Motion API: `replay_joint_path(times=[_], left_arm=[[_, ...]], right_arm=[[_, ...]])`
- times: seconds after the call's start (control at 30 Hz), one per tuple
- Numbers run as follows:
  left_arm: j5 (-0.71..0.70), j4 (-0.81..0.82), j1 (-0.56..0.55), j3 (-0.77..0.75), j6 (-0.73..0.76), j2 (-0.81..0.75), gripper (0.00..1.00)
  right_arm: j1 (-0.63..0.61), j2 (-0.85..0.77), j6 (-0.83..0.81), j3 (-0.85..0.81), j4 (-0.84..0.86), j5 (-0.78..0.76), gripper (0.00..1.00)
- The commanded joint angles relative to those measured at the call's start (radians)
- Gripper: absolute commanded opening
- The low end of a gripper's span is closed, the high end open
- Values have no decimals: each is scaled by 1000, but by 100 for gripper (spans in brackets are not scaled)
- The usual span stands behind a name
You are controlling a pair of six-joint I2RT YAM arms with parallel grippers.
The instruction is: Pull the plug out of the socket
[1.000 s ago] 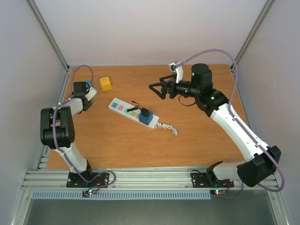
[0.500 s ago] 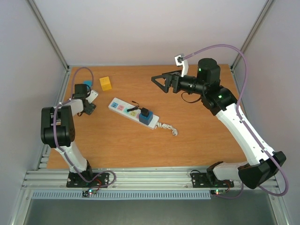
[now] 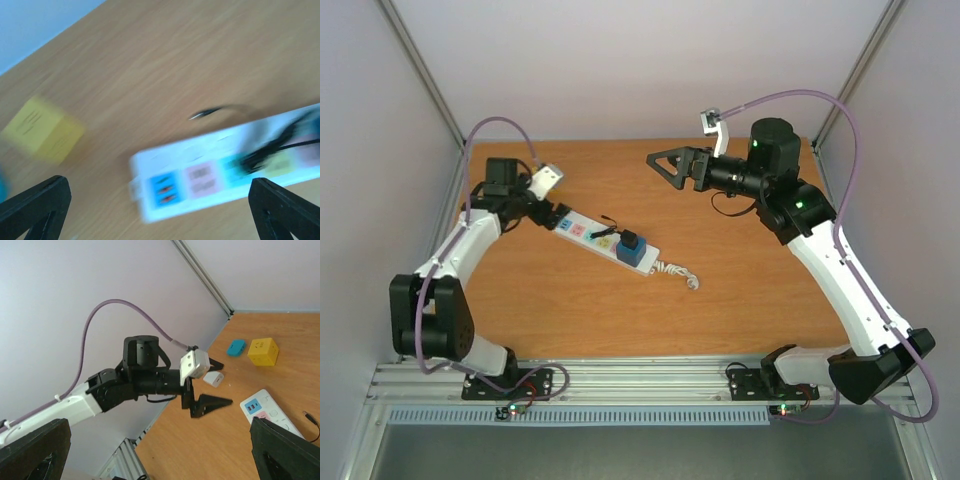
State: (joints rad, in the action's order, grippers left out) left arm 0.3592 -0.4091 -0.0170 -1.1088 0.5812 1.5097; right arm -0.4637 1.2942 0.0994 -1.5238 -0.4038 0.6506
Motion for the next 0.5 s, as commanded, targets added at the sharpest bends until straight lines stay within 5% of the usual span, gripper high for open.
replay_joint_path(times=[0.0,0.13,0.47], left_arm=[[295,-21,-99,-15,-110,-49,98],[405,-96,-168,-34,-48,-55,95],[347,-263,-328,-87,292,18,93]], right_arm=[[8,-18,52,-44,-13,12,99],[18,-27,65,-55,-17,14,99],[23,-37,-20,-26,-40,32,98]])
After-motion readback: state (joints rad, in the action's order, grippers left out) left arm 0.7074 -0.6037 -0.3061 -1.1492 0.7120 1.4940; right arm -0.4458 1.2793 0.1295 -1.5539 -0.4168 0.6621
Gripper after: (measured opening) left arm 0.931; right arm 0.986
